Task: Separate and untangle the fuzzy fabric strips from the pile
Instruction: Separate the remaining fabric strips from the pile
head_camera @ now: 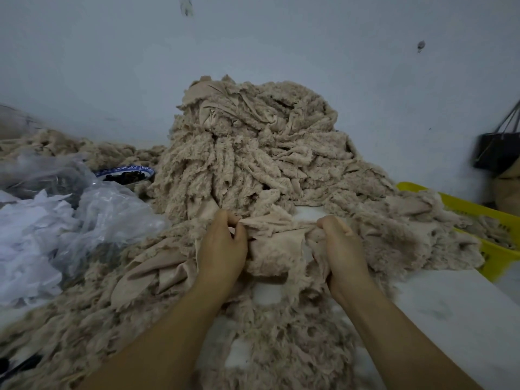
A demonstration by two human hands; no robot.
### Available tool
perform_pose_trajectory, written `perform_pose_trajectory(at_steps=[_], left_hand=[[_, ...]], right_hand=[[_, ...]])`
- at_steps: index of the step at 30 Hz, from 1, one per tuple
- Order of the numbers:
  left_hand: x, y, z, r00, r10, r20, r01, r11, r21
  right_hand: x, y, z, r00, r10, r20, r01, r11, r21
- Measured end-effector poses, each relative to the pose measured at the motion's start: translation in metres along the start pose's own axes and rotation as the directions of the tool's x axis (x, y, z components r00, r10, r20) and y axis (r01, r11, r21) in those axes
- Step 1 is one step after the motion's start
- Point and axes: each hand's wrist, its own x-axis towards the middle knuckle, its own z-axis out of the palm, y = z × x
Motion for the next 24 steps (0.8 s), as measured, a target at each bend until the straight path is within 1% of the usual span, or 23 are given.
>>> perform_pose_trajectory(at_steps=[3, 5, 6, 8, 10, 13, 14, 18, 21, 22, 23, 24], left_hand=[[0.003, -0.003, -0.002, 0.994, -0.104, -0.021, 0.102, 0.991, -0.091], [0.008, -0.006, -0.005, 0.978, -0.202, -0.054, 0.191, 0.967, -0.172], [0.01, -0.008, -0.006, 0.961, -0.269, -0.064, 0.243, 0.932, -0.267], [0.016, -0.014, -0.011, 0.917, -0.396, -0.046, 0.325, 0.81, -0.487], [0.022, -0.018, -0.015, 0.874, -0.485, -0.018, 0.37, 0.69, -0.622], [0.024, -0.016, -0.017, 0.83, -0.555, 0.062, 0.36, 0.447, -0.819], [0.024, -0.016, -0.017, 0.828, -0.555, 0.08, 0.344, 0.39, -0.854], [0.025, -0.015, -0.019, 0.819, -0.571, 0.053, 0.274, 0.31, -0.91], [0.027, -0.015, -0.023, 0.791, -0.609, 0.063, 0.206, 0.168, -0.964], [0.028, -0.014, -0.024, 0.792, -0.607, 0.064, 0.185, 0.138, -0.973], [0.028, -0.014, -0.024, 0.802, -0.594, 0.066, 0.179, 0.134, -0.975], [0.028, -0.012, -0.024, 0.821, -0.568, 0.063, 0.179, 0.152, -0.972]], right_hand=[[0.001, 0.003, -0.001, 0.998, -0.036, -0.053, 0.034, 0.999, -0.033], [0.003, 0.004, -0.002, 0.992, -0.077, -0.101, 0.07, 0.995, -0.067], [0.004, 0.002, -0.004, 0.987, -0.089, -0.13, 0.079, 0.994, -0.076], [0.007, -0.002, -0.009, 0.977, -0.092, -0.191, 0.076, 0.993, -0.088], [0.01, -0.004, -0.016, 0.971, -0.074, -0.226, 0.067, 0.997, -0.036], [0.013, -0.005, -0.021, 0.971, -0.044, -0.233, 0.065, 0.994, 0.083], [0.012, -0.004, -0.022, 0.971, -0.043, -0.236, 0.067, 0.993, 0.093], [0.013, -0.003, -0.019, 0.966, -0.04, -0.257, 0.071, 0.991, 0.114], [0.014, -0.006, -0.021, 0.966, -0.033, -0.255, 0.072, 0.987, 0.146], [0.013, -0.006, -0.022, 0.966, -0.033, -0.257, 0.076, 0.985, 0.157], [0.013, -0.006, -0.023, 0.963, -0.037, -0.267, 0.079, 0.986, 0.148], [0.012, -0.006, -0.023, 0.959, -0.045, -0.28, 0.08, 0.99, 0.115]])
